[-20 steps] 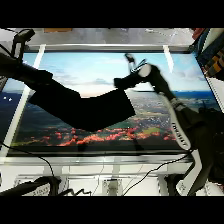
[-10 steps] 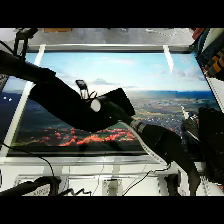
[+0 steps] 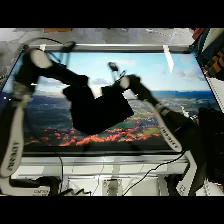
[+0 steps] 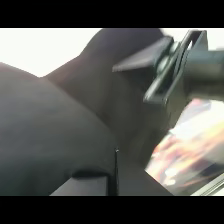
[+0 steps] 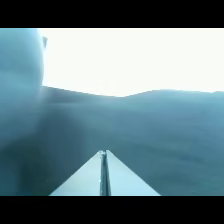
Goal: Fold the clothes and pants, and hang the long-sleeved shirts on hangers.
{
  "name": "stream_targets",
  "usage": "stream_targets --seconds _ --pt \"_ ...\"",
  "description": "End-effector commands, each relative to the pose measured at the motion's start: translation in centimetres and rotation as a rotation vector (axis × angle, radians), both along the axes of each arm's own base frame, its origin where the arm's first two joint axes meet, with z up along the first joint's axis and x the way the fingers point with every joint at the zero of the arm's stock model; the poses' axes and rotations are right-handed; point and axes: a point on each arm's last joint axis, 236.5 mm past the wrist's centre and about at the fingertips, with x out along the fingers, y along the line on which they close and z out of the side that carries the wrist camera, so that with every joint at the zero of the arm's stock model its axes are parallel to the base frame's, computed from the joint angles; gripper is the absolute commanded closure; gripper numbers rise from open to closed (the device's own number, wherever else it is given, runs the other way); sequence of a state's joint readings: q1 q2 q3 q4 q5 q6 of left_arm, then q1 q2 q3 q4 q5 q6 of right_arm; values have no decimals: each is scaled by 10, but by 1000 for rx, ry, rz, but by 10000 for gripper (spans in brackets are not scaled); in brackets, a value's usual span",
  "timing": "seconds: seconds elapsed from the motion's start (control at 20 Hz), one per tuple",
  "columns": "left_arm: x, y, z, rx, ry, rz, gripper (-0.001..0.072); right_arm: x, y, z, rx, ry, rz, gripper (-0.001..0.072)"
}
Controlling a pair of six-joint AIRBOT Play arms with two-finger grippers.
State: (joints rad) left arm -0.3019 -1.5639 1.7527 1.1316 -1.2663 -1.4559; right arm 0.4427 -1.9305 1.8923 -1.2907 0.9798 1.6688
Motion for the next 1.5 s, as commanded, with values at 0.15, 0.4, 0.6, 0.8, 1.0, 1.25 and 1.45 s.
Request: stream_targets --seconds 0.15,0.4,0.6,0.8,1.0,1.25,1.45 --pt "0 -153 -72 -232 62 -57 -13 22 -181 5 -111 118 -179 686" --pt "10 -138 -52 -220 -20 -85 -7 26 -225 8 -67 84 -64 687" --pt "37 -79 -17 -185 -102 -9 -3 6 -196 25 283 82 125 687" --pt "54 -33 16 -158 -189 59 -2 -10 -153 5 325 132 170 14" --pt "54 -25 30 -166 -215 73 -2 -18 -104 -16 180 108 253 13" --pt "54 -25 30 -165 -210 71 7 -13 -68 -28 51 25 287 25" --pt "51 -25 28 -161 -201 65 7 -5 -77 -38 -21 15 242 83"
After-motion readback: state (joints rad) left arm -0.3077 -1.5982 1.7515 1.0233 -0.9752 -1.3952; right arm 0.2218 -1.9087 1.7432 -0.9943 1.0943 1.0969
